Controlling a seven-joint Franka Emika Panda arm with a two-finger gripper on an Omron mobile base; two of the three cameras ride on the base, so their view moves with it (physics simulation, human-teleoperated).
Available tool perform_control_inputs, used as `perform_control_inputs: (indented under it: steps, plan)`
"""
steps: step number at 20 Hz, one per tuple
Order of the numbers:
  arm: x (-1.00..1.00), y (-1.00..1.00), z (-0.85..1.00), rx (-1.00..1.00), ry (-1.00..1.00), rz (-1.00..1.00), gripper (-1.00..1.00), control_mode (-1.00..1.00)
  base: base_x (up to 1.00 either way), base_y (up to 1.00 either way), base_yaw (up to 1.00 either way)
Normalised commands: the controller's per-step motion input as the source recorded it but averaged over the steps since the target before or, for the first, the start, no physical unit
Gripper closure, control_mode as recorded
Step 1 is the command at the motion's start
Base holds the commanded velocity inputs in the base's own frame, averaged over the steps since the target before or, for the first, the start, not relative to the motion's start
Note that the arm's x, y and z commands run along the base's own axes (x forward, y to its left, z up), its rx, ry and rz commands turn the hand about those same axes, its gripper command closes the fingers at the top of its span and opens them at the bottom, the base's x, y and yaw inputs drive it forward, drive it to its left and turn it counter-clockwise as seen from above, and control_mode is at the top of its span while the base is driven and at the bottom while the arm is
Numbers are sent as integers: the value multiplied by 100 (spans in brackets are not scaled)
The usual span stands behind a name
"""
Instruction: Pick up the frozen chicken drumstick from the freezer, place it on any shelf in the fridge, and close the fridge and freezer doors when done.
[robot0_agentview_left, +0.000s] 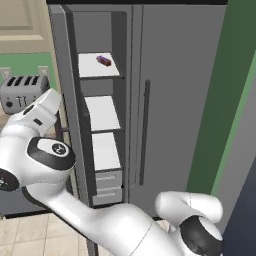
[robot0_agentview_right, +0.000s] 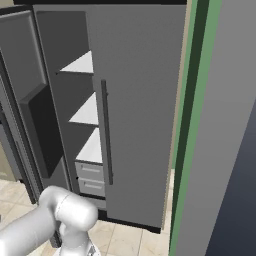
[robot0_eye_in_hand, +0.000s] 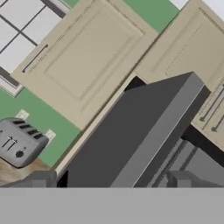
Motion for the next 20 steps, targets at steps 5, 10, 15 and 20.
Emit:
perform_control_inputs:
  steps: [5, 10, 15, 20]
  plan:
    - [71, 0, -23, -6, 6, 0, -100, -100, 0, 0, 0]
    - [68, 0, -8, -2, 4, -4, -100, -100, 0, 0, 0]
    - [70, 8, 0, -4, 8, -10, -100, -100, 0, 0, 0]
    - [69, 13, 0, -4, 10, -13, -100, -100, 0, 0, 0]
